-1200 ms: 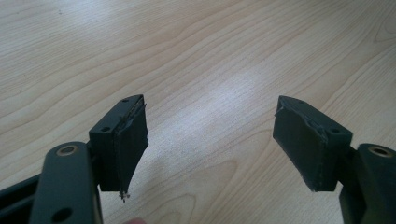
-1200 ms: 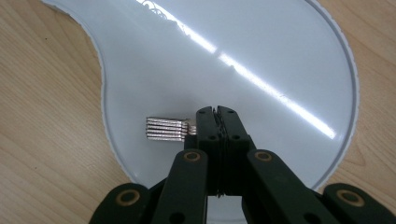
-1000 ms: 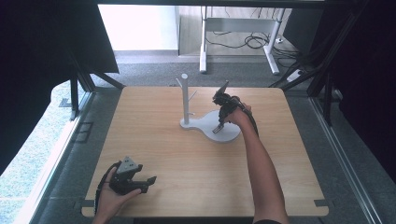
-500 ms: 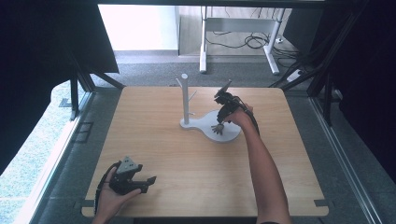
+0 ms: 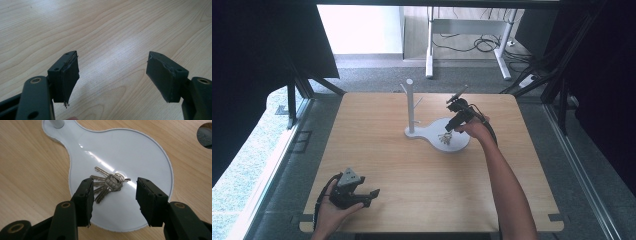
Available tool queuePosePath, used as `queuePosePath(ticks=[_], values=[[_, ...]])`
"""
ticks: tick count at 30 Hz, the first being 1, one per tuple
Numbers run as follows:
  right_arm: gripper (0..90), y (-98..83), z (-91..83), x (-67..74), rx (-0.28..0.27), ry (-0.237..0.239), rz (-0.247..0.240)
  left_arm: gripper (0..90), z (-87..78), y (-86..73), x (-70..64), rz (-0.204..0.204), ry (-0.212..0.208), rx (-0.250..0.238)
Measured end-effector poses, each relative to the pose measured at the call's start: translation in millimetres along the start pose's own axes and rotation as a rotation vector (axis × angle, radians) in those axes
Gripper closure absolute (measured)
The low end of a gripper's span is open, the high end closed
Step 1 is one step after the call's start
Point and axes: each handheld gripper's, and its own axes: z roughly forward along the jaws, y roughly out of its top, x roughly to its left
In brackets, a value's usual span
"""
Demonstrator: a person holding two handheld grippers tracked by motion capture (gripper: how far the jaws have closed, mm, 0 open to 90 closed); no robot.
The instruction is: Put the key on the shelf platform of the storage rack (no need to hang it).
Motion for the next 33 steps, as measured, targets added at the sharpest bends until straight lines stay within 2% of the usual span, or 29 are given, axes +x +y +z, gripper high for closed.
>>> queuePosePath(ticks=[7, 8, 14, 16, 17, 18, 22, 23, 25, 26, 27, 28, 29, 31, 33], values=[[47.7, -24.7, -16.7, -0.2, -0.040, 0.037, 0.002, 26.4, -0.2, 0.8, -2.0, -0.001, 0.001, -0.005], [47.6, -34.0, -21.7, -1.1, -0.064, 0.051, -0.004, 26.4, -0.1, 0.7, -1.4, 0.001, 0.002, -0.002], [47.6, -65.7, -33.4, -4.0, -0.108, 0.067, -0.001, 26.4, -0.4, 0.6, -1.3, 0.001, 0.006, -0.001], [47.6, -71.4, -34.9, -3.9, -0.117, 0.070, 0.004, 26.4, -0.6, 0.6, -1.4, 0.001, 0.005, -0.002], [47.6, -83.1, -37.3, -3.5, -0.123, 0.069, -0.002, 26.4, -0.6, 0.7, -1.6, 0.001, 0.006, -0.001], [47.6, -83.1, -37.3, -3.5, -0.123, 0.069, -0.002, 26.4, -0.3, 0.7, -2.0, -0.001, 0.005, -0.003], [47.1, -106.8, -38.9, -3.8, -0.121, 0.069, -0.008, 26.4, 0.9, 0.8, -3.4, 0.006, 0.003, 0.005], [47.1, -119.5, -40.3, -3.6, -0.136, 0.074, -0.008, 26.4, 1.3, 0.9, -3.8, 0.007, 0.003, 0.007], [47.1, -132.4, -41.2, -2.2, -0.150, 0.079, -0.006, 26.4, 2.5, 1.0, -4.6, 0.010, 0.004, 0.007], [47.1, -132.4, -41.2, -2.2, -0.150, 0.079, -0.006, 26.4, 2.5, 1.0, -4.6, 0.010, 0.004, 0.007], [47.1, -145.7, -41.8, -0.5, -0.171, 0.086, -0.002, 26.4, 2.8, 0.8, -4.9, 0.009, 0.006, 0.008], [47.1, -145.7, -41.8, -0.5, -0.171, 0.086, -0.002, 26.4, 3.0, 0.8, -5.0, 0.008, 0.007, 0.010], [47.1, -158.9, -40.8, 1.4, -0.195, 0.096, 0.007, 26.4, 3.1, 0.8, -5.0, 0.008, 0.009, 0.011], [47.1, -165.3, -39.6, 2.3, -0.202, 0.098, 0.010, 26.4, 2.9, 1.0, -5.3, 0.008, 0.008, 0.009], [47.1, -183.4, -36.0, 4.3, -0.206, 0.105, 0.015, 26.4, 2.8, 1.0, -5.7, 0.009, 0.008, 0.009]])
